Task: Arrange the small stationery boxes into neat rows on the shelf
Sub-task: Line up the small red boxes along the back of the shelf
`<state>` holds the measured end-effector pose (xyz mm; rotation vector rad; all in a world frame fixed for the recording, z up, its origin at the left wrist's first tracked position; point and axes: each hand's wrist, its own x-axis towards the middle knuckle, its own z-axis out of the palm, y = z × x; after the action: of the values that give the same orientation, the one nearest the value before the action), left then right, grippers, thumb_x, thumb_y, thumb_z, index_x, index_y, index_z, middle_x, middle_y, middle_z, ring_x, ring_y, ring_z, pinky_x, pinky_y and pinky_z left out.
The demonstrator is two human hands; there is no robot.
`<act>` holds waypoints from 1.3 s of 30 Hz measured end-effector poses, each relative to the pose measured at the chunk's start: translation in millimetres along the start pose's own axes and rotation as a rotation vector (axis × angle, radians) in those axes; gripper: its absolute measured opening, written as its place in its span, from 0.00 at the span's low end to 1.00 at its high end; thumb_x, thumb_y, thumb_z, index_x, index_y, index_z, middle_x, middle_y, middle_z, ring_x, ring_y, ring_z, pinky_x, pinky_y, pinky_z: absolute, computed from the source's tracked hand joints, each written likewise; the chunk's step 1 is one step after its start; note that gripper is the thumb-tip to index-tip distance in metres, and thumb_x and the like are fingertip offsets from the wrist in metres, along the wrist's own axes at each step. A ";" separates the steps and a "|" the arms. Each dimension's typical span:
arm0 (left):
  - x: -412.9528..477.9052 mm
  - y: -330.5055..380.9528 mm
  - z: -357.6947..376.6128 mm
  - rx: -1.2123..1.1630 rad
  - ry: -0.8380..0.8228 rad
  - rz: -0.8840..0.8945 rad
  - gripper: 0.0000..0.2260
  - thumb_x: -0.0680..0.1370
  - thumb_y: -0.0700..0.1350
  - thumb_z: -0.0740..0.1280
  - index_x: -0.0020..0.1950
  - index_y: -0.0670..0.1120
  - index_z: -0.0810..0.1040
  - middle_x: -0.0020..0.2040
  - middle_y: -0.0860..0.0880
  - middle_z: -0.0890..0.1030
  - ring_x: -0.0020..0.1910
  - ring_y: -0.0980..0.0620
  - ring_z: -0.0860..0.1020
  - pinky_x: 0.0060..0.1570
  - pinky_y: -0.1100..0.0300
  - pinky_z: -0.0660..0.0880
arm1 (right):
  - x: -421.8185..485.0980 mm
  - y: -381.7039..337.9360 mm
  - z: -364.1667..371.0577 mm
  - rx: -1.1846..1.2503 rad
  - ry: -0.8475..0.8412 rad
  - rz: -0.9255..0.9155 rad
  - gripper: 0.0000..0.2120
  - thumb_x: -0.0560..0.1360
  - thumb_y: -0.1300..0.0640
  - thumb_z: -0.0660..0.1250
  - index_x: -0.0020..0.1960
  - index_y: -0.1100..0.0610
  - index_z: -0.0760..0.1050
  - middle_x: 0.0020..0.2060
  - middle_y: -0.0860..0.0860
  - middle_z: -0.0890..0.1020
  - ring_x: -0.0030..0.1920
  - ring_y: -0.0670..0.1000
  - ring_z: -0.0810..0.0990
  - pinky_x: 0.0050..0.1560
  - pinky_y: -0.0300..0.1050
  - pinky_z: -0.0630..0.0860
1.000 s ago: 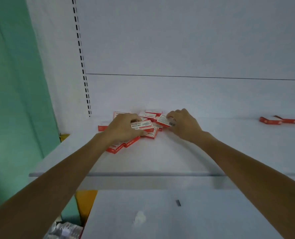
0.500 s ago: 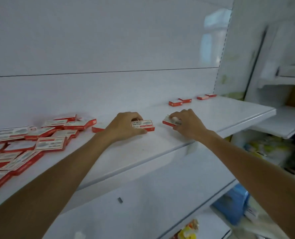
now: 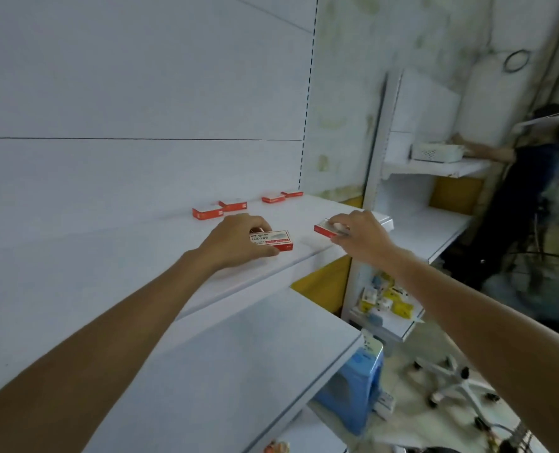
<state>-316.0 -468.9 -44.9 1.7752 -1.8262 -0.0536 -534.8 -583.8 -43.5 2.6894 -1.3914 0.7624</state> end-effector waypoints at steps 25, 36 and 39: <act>225.9 -3.2 86.6 0.038 -0.005 -0.011 0.16 0.66 0.54 0.74 0.51 0.51 0.79 0.47 0.53 0.77 0.45 0.54 0.74 0.45 0.61 0.70 | 195.0 163.8 36.4 0.018 0.090 -0.008 0.16 0.73 0.58 0.63 0.60 0.56 0.75 0.54 0.56 0.80 0.54 0.58 0.76 0.59 0.49 0.71; 258.6 -57.5 81.7 0.220 0.019 -0.180 0.20 0.68 0.57 0.71 0.57 0.50 0.77 0.52 0.51 0.77 0.50 0.52 0.73 0.51 0.55 0.72 | 296.5 147.3 117.4 -0.003 -0.057 -0.243 0.15 0.74 0.54 0.63 0.60 0.54 0.74 0.54 0.55 0.80 0.56 0.57 0.74 0.57 0.45 0.67; 263.3 -75.7 81.6 0.272 0.035 -0.274 0.20 0.68 0.58 0.71 0.56 0.50 0.77 0.51 0.51 0.77 0.48 0.52 0.73 0.50 0.54 0.72 | 334.0 144.3 130.8 0.014 -0.088 -0.315 0.15 0.74 0.56 0.61 0.60 0.54 0.74 0.55 0.54 0.79 0.57 0.57 0.73 0.59 0.45 0.67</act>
<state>-267.0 -750.5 -45.5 2.1925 -1.6150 0.1241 -430.7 -956.2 -44.3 2.8831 -0.9390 0.6341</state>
